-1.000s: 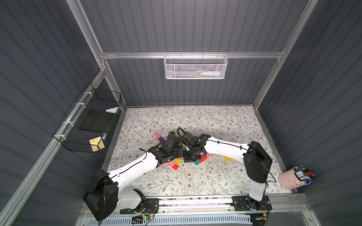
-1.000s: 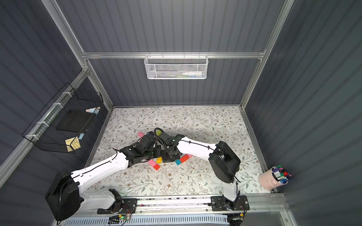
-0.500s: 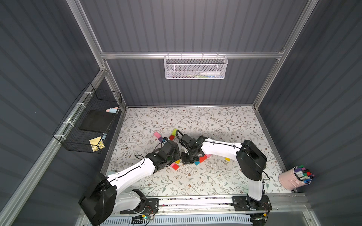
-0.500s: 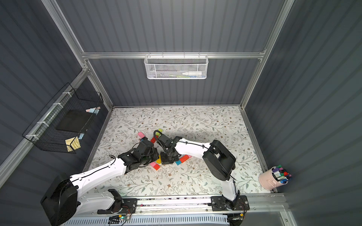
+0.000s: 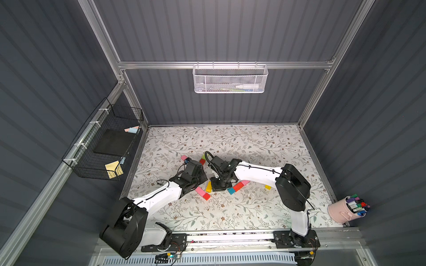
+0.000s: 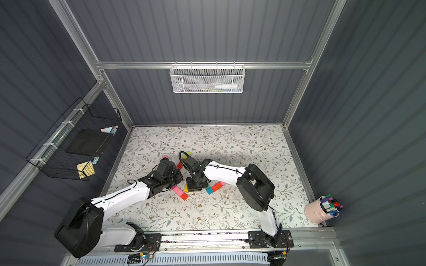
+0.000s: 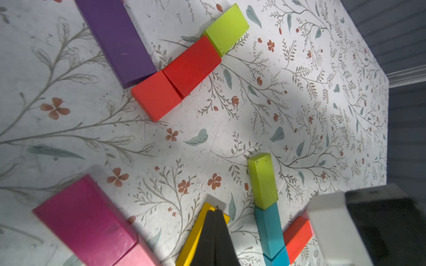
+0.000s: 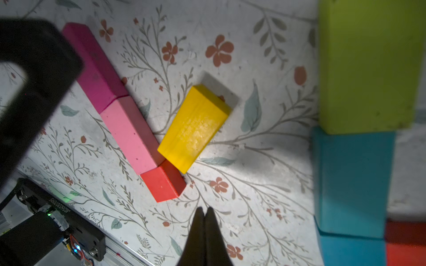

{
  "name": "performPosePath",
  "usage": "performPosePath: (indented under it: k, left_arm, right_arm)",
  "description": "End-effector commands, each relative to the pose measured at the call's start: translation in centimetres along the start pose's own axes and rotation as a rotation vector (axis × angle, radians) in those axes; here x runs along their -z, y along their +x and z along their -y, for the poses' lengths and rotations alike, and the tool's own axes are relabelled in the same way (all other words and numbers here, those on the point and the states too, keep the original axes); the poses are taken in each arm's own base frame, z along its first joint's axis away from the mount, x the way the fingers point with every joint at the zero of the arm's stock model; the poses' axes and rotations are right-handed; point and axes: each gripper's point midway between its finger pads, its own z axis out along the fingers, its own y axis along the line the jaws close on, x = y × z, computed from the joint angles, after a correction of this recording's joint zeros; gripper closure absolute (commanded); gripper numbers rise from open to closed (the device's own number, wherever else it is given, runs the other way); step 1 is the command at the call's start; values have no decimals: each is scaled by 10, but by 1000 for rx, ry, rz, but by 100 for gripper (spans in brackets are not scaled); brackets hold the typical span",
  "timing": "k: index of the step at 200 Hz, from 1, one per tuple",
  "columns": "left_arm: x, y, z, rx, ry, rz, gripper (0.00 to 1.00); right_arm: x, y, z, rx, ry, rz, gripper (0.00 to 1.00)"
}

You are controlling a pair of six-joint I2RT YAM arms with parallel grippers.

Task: Assemble the letter v with building blocks
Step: Assemble the building block at the center of the board.

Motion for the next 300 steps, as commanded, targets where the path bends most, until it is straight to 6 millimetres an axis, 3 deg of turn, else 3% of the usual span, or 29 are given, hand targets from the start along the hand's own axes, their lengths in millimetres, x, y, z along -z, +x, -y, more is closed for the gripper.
performPosePath:
  k: [1,67,195,300]
  left_arm:
    - [-5,-9,9,-62,15,10,100]
    - [-28,14,1,-101,33,-79,100]
    - [-28,26,-19,-102,1,-88,100]
    - [-38,42,-16,-134,-7,-117,100]
  right_arm:
    - [-6,3,4,-11,23,-35,100]
    - [-11,2,14,-58,25,-50,100]
    - [-19,3,18,-92,-4,-77,100]
    - [-27,3,23,-117,14,-102,100]
